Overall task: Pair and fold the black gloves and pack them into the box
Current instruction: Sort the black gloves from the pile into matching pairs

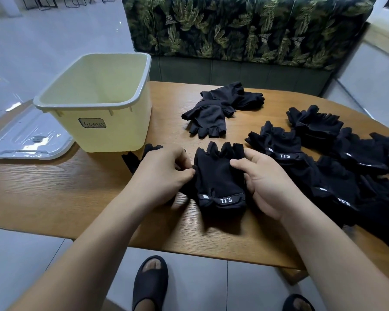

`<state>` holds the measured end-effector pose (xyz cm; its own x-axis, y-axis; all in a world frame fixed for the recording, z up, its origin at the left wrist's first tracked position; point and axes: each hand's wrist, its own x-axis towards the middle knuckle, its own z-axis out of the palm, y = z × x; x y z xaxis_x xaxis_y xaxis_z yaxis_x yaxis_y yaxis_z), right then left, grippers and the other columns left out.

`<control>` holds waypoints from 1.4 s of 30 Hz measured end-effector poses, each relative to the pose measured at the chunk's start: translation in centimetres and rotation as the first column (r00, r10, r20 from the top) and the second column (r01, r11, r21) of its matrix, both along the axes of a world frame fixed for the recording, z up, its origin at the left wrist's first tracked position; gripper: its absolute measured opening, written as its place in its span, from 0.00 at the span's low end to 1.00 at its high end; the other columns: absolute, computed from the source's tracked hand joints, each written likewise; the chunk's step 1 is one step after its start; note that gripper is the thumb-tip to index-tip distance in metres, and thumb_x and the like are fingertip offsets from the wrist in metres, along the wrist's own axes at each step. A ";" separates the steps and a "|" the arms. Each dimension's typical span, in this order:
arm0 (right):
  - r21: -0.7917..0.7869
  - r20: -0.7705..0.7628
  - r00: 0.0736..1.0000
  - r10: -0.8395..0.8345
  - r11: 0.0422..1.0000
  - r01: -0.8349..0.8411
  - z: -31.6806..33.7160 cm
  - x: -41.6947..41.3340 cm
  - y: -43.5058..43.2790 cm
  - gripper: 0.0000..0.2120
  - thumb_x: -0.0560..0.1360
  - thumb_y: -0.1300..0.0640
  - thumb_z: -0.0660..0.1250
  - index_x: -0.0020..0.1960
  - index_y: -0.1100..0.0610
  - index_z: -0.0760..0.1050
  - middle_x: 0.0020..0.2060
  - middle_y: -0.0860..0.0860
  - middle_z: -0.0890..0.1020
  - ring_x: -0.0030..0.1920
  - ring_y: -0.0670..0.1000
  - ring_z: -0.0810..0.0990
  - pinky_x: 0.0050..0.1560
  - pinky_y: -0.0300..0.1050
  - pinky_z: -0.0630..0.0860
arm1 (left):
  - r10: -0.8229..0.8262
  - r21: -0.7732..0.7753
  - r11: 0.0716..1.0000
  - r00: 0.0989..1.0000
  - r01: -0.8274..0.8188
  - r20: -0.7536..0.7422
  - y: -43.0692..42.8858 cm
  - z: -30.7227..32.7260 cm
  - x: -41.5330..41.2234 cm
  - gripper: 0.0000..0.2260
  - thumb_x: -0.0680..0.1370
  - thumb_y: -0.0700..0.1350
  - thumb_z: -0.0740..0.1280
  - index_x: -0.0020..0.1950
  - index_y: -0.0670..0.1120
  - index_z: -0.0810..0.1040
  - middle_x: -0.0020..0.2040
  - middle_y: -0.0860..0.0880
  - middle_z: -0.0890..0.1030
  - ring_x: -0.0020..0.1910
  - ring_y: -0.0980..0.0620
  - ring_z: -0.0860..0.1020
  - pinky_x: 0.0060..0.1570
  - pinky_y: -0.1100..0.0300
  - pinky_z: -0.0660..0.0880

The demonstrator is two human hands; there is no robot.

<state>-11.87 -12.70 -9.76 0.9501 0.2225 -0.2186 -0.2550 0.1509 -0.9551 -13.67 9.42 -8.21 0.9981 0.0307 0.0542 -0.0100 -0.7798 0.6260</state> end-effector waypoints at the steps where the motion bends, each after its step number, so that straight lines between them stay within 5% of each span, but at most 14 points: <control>1: -0.115 0.073 0.997 -0.026 0.993 0.034 0.0 -0.1 0.0 0.13 0.83 0.66 0.66 0.60 0.52 0.83 0.53 0.53 0.89 0.57 0.56 0.88 0.60 0.53 0.84 | 0.010 -0.004 1.000 1.000 -0.010 0.007 0.2 0.2 -0.1 0.06 0.76 0.48 0.75 0.40 0.52 0.81 0.39 0.55 0.83 0.41 0.60 0.79 0.39 0.63 0.72; 5: -0.583 0.389 0.921 -0.008 0.772 0.253 -0.5 -0.2 -0.5 0.15 0.77 0.59 0.74 0.57 0.39 0.82 0.45 0.41 0.87 0.48 0.40 0.85 0.57 0.45 0.83 | 0.021 -0.002 1.000 1.000 -0.021 0.013 0.6 0.4 -0.5 0.06 0.74 0.46 0.75 0.39 0.52 0.79 0.37 0.55 0.82 0.38 0.58 0.79 0.39 0.59 0.74; 8: -0.729 0.447 0.892 0.061 0.603 0.324 -0.8 -0.3 -0.4 0.20 0.77 0.56 0.75 0.68 0.47 0.81 0.45 0.42 0.82 0.44 0.40 0.81 0.48 0.29 0.74 | 0.002 0.029 1.000 1.000 -0.002 0.011 0.7 0.4 -0.5 0.06 0.73 0.45 0.75 0.41 0.53 0.79 0.38 0.54 0.82 0.40 0.58 0.80 0.40 0.59 0.77; 12: -0.748 0.480 0.870 0.111 0.569 0.340 -1.2 -0.1 -0.2 0.24 0.77 0.58 0.76 0.72 0.51 0.78 0.50 0.46 0.81 0.42 0.43 0.80 0.52 0.38 0.76 | -0.038 0.077 0.996 0.999 0.039 -0.009 0.7 0.1 -0.5 0.06 0.74 0.44 0.74 0.46 0.55 0.79 0.40 0.56 0.80 0.42 0.59 0.78 0.39 0.64 0.71; 18: -0.685 0.491 0.871 0.016 0.624 0.375 -1.0 0.0 -0.4 0.23 0.77 0.59 0.75 0.71 0.49 0.78 0.48 0.43 0.82 0.43 0.43 0.80 0.46 0.25 0.71 | -0.179 0.072 0.983 0.962 0.168 0.206 -0.1 0.6 -0.8 0.05 0.77 0.47 0.72 0.49 0.58 0.83 0.47 0.58 0.75 0.49 0.59 0.76 0.47 0.67 0.70; 20: -0.652 0.513 0.858 -0.020 0.642 0.404 -0.8 -0.1 -0.3 0.23 0.78 0.59 0.75 0.71 0.48 0.78 0.48 0.42 0.82 0.46 0.41 0.79 0.45 0.24 0.71 | -0.265 0.057 0.964 0.950 0.259 0.167 -0.5 0.6 -1.0 0.01 0.78 0.53 0.73 0.49 0.60 0.84 0.48 0.59 0.77 0.50 0.61 0.77 0.50 0.65 0.73; 23: -0.655 0.522 0.853 -0.009 0.637 0.407 -0.9 0.0 -0.2 0.23 0.78 0.60 0.74 0.71 0.48 0.78 0.48 0.42 0.81 0.47 0.38 0.79 0.46 0.23 0.71 | -0.320 0.130 0.941 0.946 0.312 0.043 -0.9 -0.1 -1.1 0.08 0.78 0.61 0.73 0.53 0.60 0.85 0.49 0.57 0.78 0.51 0.60 0.78 0.54 0.56 0.78; 28: -0.685 0.508 0.861 0.014 0.613 0.394 -1.7 0.6 -0.5 0.23 0.79 0.59 0.74 0.73 0.49 0.76 0.53 0.43 0.81 0.46 0.39 0.79 0.48 0.26 0.73 | -0.282 0.223 0.935 0.959 0.275 -0.001 -1.2 -0.6 -1.0 0.19 0.78 0.67 0.69 0.65 0.61 0.83 0.56 0.59 0.76 0.59 0.57 0.76 0.60 0.53 0.77; 34: -0.685 0.661 0.702 0.265 0.595 0.420 -0.1 -1.0 -0.6 0.16 0.82 0.54 0.70 0.69 0.51 0.78 0.62 0.44 0.78 0.63 0.44 0.76 0.64 0.39 0.72 | -0.272 0.326 0.905 0.961 0.272 -0.047 -1.5 -1.1 -0.5 0.26 0.79 0.69 0.65 0.75 0.61 0.76 0.66 0.60 0.73 0.68 0.55 0.70 0.68 0.50 0.71; 38: -0.846 0.460 0.731 0.504 0.497 0.190 0.7 -2.3 -0.9 0.14 0.83 0.48 0.66 0.68 0.46 0.79 0.60 0.42 0.80 0.63 0.44 0.76 0.66 0.46 0.75 | -0.303 0.386 0.873 0.952 0.297 -0.048 -1.9 -1.2 -0.2 0.26 0.81 0.69 0.62 0.77 0.63 0.73 0.67 0.60 0.72 0.68 0.54 0.68 0.66 0.49 0.69; 42: -0.922 0.352 0.767 0.537 0.340 0.184 1.2 -3.5 -2.0 0.13 0.83 0.48 0.63 0.67 0.45 0.77 0.58 0.42 0.79 0.62 0.47 0.75 0.62 0.50 0.76 | -0.334 0.391 0.860 0.941 0.327 -0.053 -3.2 -1.3 -0.3 0.26 0.81 0.69 0.61 0.77 0.63 0.72 0.68 0.60 0.71 0.69 0.54 0.66 0.65 0.50 0.67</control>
<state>-15.41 -14.72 -8.54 0.9040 0.4171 0.0934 0.4193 -0.8228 -0.3836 -14.00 6.20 -9.55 0.9446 -0.3280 0.0091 -0.3181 -0.9086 0.2707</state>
